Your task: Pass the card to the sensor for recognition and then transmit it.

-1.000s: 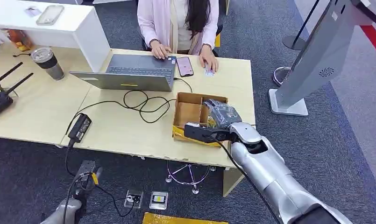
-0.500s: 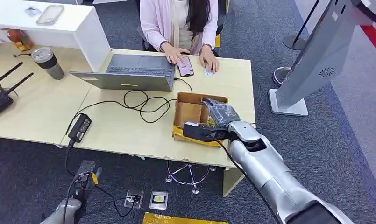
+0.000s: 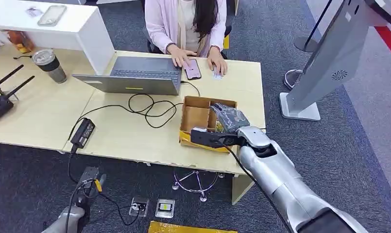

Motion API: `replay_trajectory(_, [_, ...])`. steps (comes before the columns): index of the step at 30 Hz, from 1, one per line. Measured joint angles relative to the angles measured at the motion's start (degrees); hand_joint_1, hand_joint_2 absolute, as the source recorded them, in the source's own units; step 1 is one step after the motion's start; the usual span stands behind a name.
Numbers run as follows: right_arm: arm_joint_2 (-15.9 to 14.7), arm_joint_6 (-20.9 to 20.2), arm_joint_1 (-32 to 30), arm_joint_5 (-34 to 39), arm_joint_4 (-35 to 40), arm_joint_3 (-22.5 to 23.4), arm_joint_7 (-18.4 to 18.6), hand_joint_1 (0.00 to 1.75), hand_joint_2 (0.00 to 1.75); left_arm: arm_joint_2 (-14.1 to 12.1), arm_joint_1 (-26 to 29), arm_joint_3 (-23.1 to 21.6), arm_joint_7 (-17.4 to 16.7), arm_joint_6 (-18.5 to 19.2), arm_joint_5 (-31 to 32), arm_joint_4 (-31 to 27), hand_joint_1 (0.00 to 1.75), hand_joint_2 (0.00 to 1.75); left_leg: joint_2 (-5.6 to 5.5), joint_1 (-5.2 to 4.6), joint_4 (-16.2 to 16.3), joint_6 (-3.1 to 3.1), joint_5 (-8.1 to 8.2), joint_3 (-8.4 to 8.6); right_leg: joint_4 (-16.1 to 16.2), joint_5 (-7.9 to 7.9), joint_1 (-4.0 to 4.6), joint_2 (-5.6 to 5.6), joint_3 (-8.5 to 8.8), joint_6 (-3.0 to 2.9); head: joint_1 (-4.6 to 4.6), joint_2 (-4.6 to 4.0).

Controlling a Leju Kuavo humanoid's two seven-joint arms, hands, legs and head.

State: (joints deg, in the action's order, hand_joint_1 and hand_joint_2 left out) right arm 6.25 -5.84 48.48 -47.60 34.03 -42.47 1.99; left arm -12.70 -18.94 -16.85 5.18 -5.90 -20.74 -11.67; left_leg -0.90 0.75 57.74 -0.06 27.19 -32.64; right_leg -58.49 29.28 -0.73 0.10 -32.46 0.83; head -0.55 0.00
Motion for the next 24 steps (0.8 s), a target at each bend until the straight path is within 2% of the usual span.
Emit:
replay_trajectory(3, [-0.02, 0.33, 0.00, -0.77, 0.00, -0.04, 0.02, 1.75, 1.75, 0.00, 0.01, 0.00, 0.00, 0.00, 0.00, 0.00, 0.00, 0.00, 0.00, 0.00, 0.00, 0.00, 0.00, 0.00, 0.00, 0.00, 0.00, 0.00, 0.00, 0.00, 0.00, 0.00])
replay_trajectory(4, [-0.02, 0.33, 0.00, -0.79, 0.00, -0.04, 0.06, 1.40, 1.75, 0.00, 0.02, 0.02, 0.00, 0.02, 0.00, 0.00, 0.00, 0.00, 0.00, 0.00, 0.00, 0.00, 0.00, 0.00, 0.00, 0.00, 0.00, 0.00, 0.00, 0.00, 0.00, 0.00])
replay_trajectory(5, [-0.02, 0.35, 0.00, -0.79, 0.00, -0.04, 0.07, 0.00, 1.75, 0.00, 0.02, 0.04, 0.00, 0.02, 0.00, 0.00, 0.00, 0.00, 0.00, 0.00, 0.00, 0.00, 0.00, 0.00, 0.00, 0.00, 0.00, 0.00, 0.00, 0.00, 0.00, 0.00])
replay_trajectory(23, [-0.35, 0.31, -0.11, -1.01, 0.00, -0.04, 1.12, 0.00, 1.75, 0.00, 0.25, 1.03, 0.13, 0.09, 0.63, 0.00, 0.00, 0.00, 0.00, 0.00, 0.00, 0.00, 0.00, 0.00, 0.00, 0.00, 0.00, 0.00, 0.00, 0.00, 0.00, 0.00])
replay_trajectory(24, [-0.42, 0.24, -0.15, -1.12, 0.04, -0.04, 1.22, 1.01, 1.75, 0.00, 0.27, 1.03, 0.13, 0.09, 0.72, 0.00, 0.00, 0.00, 0.00, 0.00, 0.00, 0.00, 0.00, 0.00, 0.00, 0.00, 0.00, 0.00, 0.00, 0.00, 0.00, 0.00])
